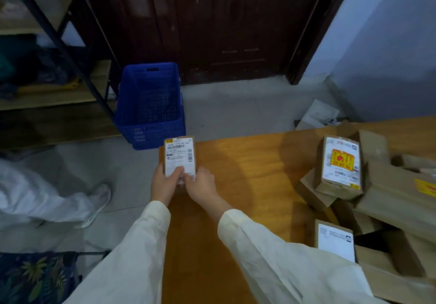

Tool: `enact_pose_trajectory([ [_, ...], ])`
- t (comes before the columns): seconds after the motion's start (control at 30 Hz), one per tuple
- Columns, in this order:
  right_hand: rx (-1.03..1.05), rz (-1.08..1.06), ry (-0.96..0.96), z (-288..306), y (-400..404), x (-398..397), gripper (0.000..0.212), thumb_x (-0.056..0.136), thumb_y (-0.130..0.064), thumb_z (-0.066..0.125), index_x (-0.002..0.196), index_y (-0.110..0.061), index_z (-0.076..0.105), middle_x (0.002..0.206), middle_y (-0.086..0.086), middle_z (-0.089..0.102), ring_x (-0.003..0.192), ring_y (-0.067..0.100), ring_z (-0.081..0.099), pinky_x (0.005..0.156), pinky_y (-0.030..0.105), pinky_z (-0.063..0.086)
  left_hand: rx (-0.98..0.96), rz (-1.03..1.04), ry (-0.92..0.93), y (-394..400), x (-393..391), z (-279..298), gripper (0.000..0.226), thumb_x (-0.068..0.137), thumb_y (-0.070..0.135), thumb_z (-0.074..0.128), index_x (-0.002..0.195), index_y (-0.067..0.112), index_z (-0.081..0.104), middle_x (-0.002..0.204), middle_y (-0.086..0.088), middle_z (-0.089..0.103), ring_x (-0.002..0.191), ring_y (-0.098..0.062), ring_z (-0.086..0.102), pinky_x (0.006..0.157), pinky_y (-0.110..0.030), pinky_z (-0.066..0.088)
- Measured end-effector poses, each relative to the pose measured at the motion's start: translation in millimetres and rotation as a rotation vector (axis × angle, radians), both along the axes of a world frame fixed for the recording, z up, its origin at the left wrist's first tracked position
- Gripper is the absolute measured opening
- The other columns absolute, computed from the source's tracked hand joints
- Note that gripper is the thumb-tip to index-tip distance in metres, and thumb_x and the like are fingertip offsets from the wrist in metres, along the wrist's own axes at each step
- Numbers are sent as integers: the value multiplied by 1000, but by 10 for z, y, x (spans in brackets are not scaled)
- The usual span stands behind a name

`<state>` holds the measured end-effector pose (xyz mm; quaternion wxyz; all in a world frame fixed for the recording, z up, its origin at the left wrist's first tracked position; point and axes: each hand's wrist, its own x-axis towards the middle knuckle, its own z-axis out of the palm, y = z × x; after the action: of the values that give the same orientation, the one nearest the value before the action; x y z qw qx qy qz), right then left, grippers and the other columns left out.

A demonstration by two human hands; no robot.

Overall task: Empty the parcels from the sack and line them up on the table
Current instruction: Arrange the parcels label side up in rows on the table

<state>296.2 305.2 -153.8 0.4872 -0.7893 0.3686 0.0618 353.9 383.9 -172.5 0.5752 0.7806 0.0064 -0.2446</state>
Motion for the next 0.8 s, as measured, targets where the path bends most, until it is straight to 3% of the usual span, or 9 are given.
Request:
enact_pose_trajectory([
  [0.1, -101, -66, -72, 337, -266, -220, 50, 95, -37, 45, 135, -7, 40, 137, 9, 45, 130, 25, 38, 108, 37, 34, 94, 13, -17, 13, -1, 163, 43, 86, 32, 61, 126, 22, 48, 124, -5, 55, 104, -23, 60, 84, -37, 51],
  [0.23, -290, -338, -260, 832, -899, -893, 41, 92, -24, 50, 130, -8, 47, 129, 8, 50, 122, 23, 42, 105, 34, 32, 247, 59, -315, -187, -309, 586, 55, 86, 40, 57, 135, 26, 35, 139, -4, 37, 116, -26, 52, 96, -52, 46],
  [0.33, -438, -583, -269, 988, -1393, -1550, 34, 85, -10, 56, 118, -3, 56, 118, 15, 56, 113, 30, 49, 99, 38, 35, 253, -181, -407, -742, -887, 913, 52, 88, 36, 57, 135, 26, 37, 143, 2, 34, 130, -19, 38, 107, -45, 37],
  [0.43, -389, -719, -264, 1090, -1774, -2012, 27, 86, -5, 53, 112, -5, 58, 114, 15, 56, 110, 31, 51, 95, 40, 39, 192, -457, -353, -1496, -1453, 982, 58, 86, 39, 59, 137, 23, 36, 142, 3, 34, 129, -15, 39, 106, -33, 36],
  [0.57, -493, -479, -202, 1241, -2496, -2077, 26, 88, -10, 51, 111, -9, 62, 115, 12, 62, 110, 31, 55, 92, 39, 44, 236, -477, -94, -2155, -1884, 919, 59, 90, 41, 52, 139, 13, 33, 141, -7, 38, 126, -25, 44, 104, -36, 38],
  [0.7, -568, -70, 182, 1252, -3288, -1731, 41, 90, -24, 46, 127, -10, 52, 132, 17, 52, 122, 35, 46, 99, 41, 39, 218, -368, 205, -2289, -2114, 666, 43, 89, 43, 50, 118, 13, 42, 124, -12, 54, 110, -31, 56, 97, -47, 47],
  [0.8, -538, 129, 418, 1094, -3474, -1549, 50, 94, -39, 38, 138, -15, 40, 145, 12, 40, 134, 32, 33, 108, 44, 28, 138, -338, 229, -2295, -2272, 534, 28, 88, 40, 52, 108, 22, 44, 120, -7, 58, 108, -26, 59, 95, -49, 48],
])
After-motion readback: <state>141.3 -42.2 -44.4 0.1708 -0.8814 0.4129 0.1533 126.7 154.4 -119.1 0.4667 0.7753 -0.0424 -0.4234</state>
